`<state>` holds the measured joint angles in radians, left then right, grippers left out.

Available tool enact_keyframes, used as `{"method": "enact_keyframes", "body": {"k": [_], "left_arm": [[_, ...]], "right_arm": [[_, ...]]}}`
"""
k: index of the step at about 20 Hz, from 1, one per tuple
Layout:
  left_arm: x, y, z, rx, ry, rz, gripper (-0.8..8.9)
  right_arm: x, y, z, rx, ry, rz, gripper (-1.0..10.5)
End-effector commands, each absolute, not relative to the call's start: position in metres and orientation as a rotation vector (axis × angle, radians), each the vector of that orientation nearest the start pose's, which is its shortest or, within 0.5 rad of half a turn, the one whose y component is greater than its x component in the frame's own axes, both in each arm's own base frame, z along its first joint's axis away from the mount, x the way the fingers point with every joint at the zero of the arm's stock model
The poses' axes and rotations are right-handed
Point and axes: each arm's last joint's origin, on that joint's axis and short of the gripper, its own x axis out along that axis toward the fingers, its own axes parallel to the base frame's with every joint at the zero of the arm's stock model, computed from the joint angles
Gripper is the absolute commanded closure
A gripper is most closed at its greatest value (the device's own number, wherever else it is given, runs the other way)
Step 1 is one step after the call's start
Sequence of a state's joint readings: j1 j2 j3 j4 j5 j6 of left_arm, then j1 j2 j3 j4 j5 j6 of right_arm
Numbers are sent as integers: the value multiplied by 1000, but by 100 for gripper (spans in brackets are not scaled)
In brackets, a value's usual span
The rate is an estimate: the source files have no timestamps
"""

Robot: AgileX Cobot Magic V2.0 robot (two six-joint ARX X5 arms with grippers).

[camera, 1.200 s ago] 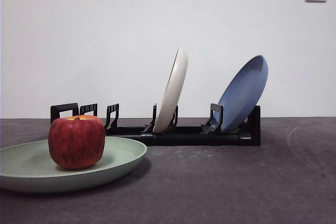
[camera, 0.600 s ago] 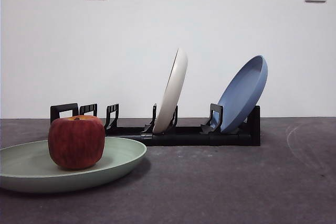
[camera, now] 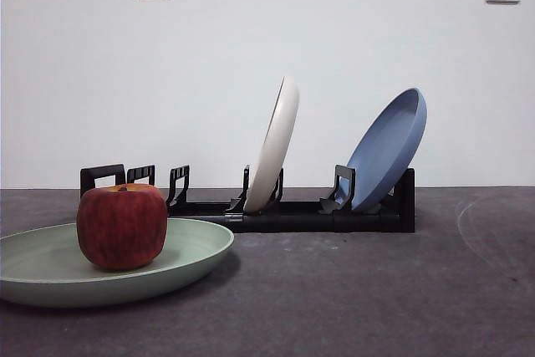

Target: Take the green plate from the plate rack,put the plate on the table,take the apple from the table,put the apple in the plate

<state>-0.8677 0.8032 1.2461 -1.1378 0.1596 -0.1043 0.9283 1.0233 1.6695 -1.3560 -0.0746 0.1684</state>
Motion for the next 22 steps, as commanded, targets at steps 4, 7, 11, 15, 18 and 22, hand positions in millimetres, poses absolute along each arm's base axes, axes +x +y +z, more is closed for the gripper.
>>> {"method": "enact_keyframes", "body": {"k": [4, 7, 11, 15, 18, 22], "left_arm": [[71, -91, 387, 173, 753, -942, 818], [77, -98, 384, 185, 783, -936, 817], [83, -105, 380, 195, 815, -924, 818], [91, -91, 383, 141, 798, -831, 818], [103, -68, 391, 10, 706, -640, 818], [109, -42, 406, -141, 353, -461, 818]], "right_arm": [[68, 95, 458, -179, 777, 887, 946], [68, 95, 458, -179, 779, 887, 946], [68, 95, 458, -180, 779, 887, 946], [68, 95, 458, -179, 779, 887, 946], [68, 95, 458, -179, 778, 887, 946], [68, 95, 458, -179, 778, 887, 946]]}}
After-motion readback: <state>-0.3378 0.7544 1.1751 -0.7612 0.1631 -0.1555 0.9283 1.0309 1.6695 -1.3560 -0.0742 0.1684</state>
